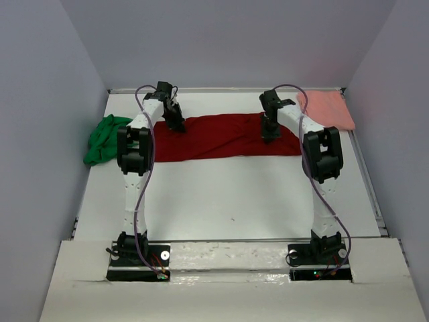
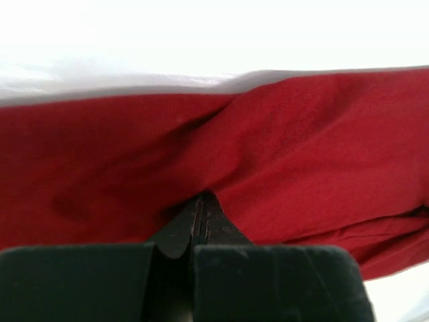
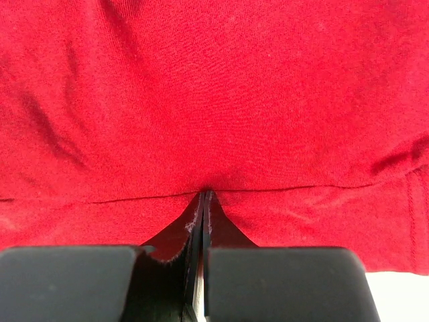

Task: Fold and stack the t-shirts
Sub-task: Fold the tshirt

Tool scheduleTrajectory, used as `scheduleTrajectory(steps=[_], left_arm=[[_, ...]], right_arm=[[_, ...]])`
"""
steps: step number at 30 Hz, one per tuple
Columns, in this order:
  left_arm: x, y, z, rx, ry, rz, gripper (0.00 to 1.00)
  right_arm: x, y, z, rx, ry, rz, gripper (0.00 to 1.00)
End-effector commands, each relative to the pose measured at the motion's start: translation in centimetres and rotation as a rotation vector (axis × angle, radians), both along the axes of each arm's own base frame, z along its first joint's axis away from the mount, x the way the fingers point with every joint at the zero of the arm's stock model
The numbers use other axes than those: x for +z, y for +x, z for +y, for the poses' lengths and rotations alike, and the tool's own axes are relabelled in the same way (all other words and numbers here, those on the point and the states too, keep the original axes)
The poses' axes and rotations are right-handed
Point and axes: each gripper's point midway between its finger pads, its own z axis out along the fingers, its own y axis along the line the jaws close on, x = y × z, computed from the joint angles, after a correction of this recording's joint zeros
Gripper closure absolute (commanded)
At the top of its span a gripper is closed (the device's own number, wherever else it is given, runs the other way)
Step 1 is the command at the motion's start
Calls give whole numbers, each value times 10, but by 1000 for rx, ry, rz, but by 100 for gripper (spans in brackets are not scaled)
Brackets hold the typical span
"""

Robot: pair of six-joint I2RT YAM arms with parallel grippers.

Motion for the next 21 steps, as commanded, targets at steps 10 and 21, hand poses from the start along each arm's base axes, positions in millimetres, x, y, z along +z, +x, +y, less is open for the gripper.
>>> scheduleTrajectory(steps=[10, 21], left_arm=[[-12, -47, 26, 210, -60, 198, 100], [6, -90, 33, 220, -69, 219, 100]], right_arm=[[14, 23, -7, 12, 11, -3, 100], [-5, 40, -7, 33, 34, 16, 100]])
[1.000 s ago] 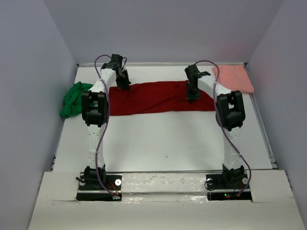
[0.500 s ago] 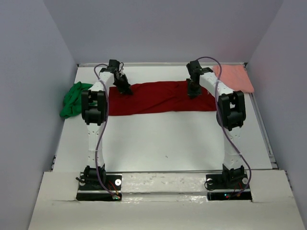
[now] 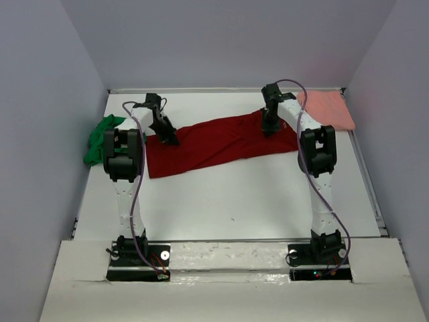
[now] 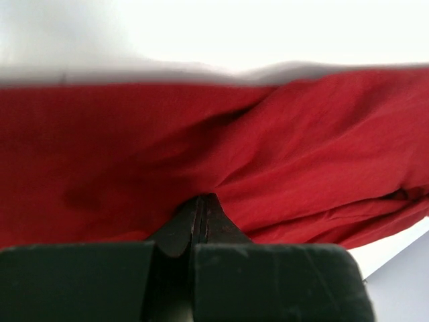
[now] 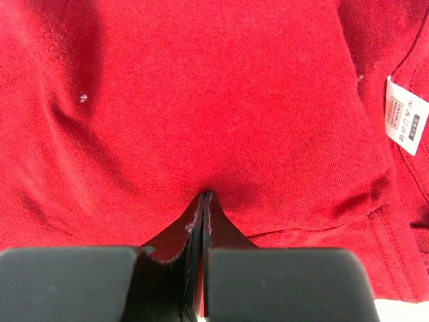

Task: Fold and stack the t-shirts
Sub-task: Fold the tshirt

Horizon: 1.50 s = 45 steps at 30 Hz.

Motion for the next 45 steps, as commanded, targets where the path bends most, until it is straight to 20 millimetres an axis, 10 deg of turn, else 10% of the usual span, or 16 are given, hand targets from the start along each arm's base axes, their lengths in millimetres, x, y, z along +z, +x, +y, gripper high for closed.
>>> scheduleTrajectory(steps=[1, 17, 24, 34, 45], left_arm=[[17, -31, 9, 20, 24, 31, 100], [22, -95, -16, -36, -4, 40, 100], [34, -68, -19, -94, 40, -46, 100], [109, 17, 0, -58, 255, -285, 100], [87, -33, -23, -145, 194, -200, 100]], right_arm=[[-8, 6, -3, 31, 2, 29, 100], [-14, 44, -8, 135, 89, 11, 100], [-15, 47, 2, 182, 142, -19, 100], [-21, 49, -2, 191, 112, -24, 100], [-8, 49, -7, 167, 93, -48, 100]])
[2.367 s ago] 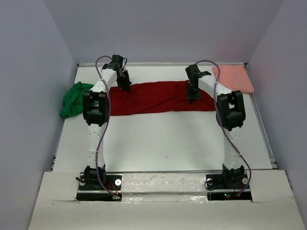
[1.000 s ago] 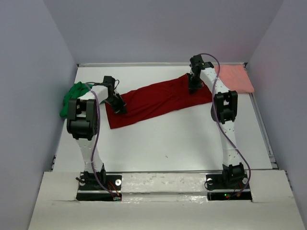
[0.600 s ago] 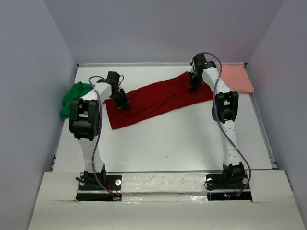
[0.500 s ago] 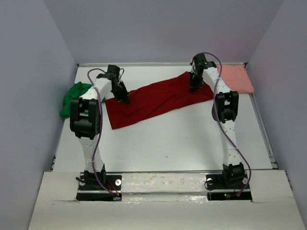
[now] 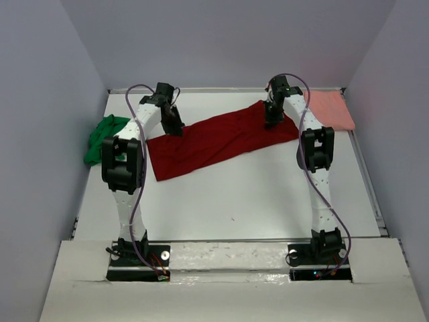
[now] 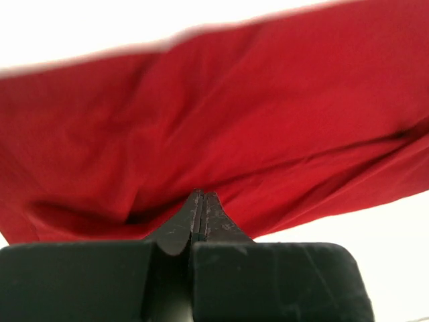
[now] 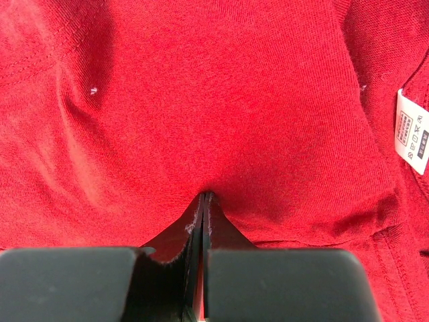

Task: Fold and stack the t-shirts
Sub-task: Fold the tshirt

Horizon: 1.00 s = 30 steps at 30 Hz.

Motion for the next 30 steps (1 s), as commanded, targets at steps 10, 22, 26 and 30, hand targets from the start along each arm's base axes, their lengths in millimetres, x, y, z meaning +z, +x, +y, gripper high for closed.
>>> scheduleTrajectory(steps=[10, 22, 26, 30], left_arm=[[24, -80, -2, -67, 32, -16, 100], [-9, -110, -23, -117, 16, 38, 100], [-24, -111, -36, -148, 17, 68, 100], [-37, -111, -44, -167, 22, 85, 100]], right_arm=[[15, 11, -4, -7, -21, -73, 59], [89, 4, 29, 56, -37, -229, 45], [111, -2, 45, 89, -59, -273, 41], [125, -10, 55, 98, -53, -279, 43]])
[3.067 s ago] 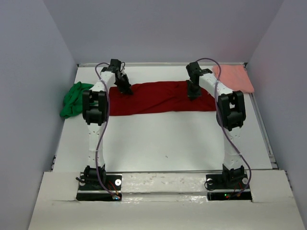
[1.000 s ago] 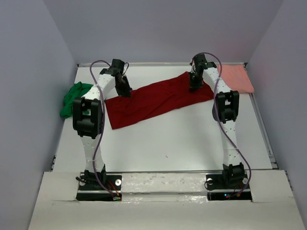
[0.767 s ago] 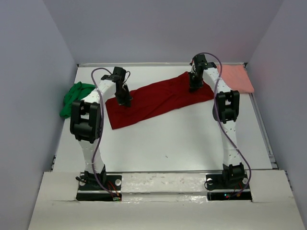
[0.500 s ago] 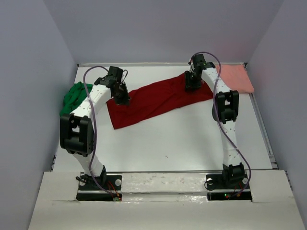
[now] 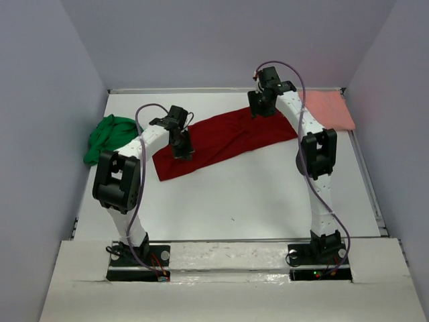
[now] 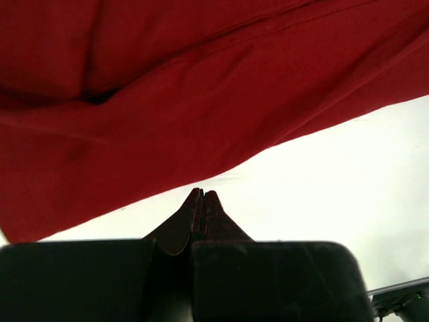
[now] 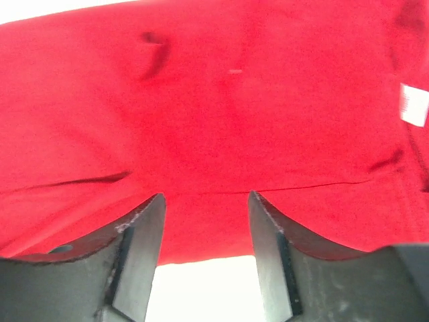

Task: Fold and stack the t-shirts
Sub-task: Fold the tshirt

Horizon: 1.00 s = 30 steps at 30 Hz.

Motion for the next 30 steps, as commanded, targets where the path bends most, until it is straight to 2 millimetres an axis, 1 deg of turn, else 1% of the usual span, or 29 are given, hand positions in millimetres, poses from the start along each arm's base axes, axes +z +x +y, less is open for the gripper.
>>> scheduleTrajectory(steps=[1, 2, 3, 4, 5, 6, 7, 9, 10, 12, 13, 14, 15, 16, 19, 20, 21, 22, 23, 24, 25, 26, 27, 28, 29, 30], left_arm=[[-13, 2, -8, -7, -5, 11, 100], [-16, 4, -7, -1, 7, 11, 100], [-18, 5, -6, 2, 15, 17, 100], [-24, 5, -5, 2, 26, 33, 100], [-24, 10, -6, 3, 34, 25, 100], [-25, 12, -5, 7, 41, 26, 100], [-31, 13, -4, 9, 57, 43, 100], [-27, 23, -6, 6, 55, 28, 100], [-28, 25, -7, 4, 60, 30, 100], [-27, 32, -11, -4, 51, 26, 100], [-31, 32, -10, -5, 60, 42, 100], [-27, 39, -11, -5, 62, 28, 100], [-28, 40, -11, -5, 67, 31, 100], [-30, 41, -10, -7, 71, 37, 100], [-27, 46, -12, -7, 61, 31, 100], [-27, 46, -12, -6, 60, 33, 100], [-27, 45, -11, -4, 60, 35, 100], [-23, 46, -14, -7, 47, 21, 100], [-24, 41, -14, -8, 38, 30, 100], [-22, 41, -14, -3, 37, 25, 100], [-14, 42, -14, -2, 28, -3, 100], [-12, 41, -11, 10, 38, -9, 100], [-8, 42, -8, 24, 50, -25, 100], [4, 44, -4, 37, 59, -56, 100], [11, 47, 1, 51, 81, -85, 100], [18, 49, 4, 59, 89, -105, 100]], right_arm=[[50, -5, 19, 32, 10, -98, 47], [44, -14, 27, 48, 5, -74, 73], [48, -19, 30, 45, 3, -77, 91], [45, -24, 32, 39, -7, -68, 100], [30, -35, 37, 42, -25, -33, 100], [34, -37, 42, 48, -19, -41, 100], [24, -44, 39, 38, -24, -17, 100], [13, -49, 39, 30, -17, 0, 100], [3, -54, 39, 29, -12, 22, 100], [-3, -57, 39, 25, -11, 33, 100], [-8, -60, 39, 24, -9, 46, 100], [-7, -61, 39, 24, -6, 48, 100], [-8, -61, 40, 27, -1, 46, 100], [-11, -67, 46, 47, 7, 60, 100], [-14, -69, 45, 49, 4, 65, 100], [-17, -74, 47, 56, -1, 76, 100], [-15, -77, 51, 63, 0, 74, 100], [-13, -77, 51, 63, -1, 68, 100], [-11, -82, 61, 85, -3, 61, 100], [-9, -84, 65, 97, -5, 54, 100], [-4, -85, 68, 104, -20, 36, 100], [0, -89, 80, 128, -23, 24, 100], [7, -91, 88, 147, -22, 16, 100], [7, -94, 96, 164, -25, 20, 100], [11, -95, 103, 177, -26, 13, 100], [11, -104, 115, 203, -34, 22, 100]])
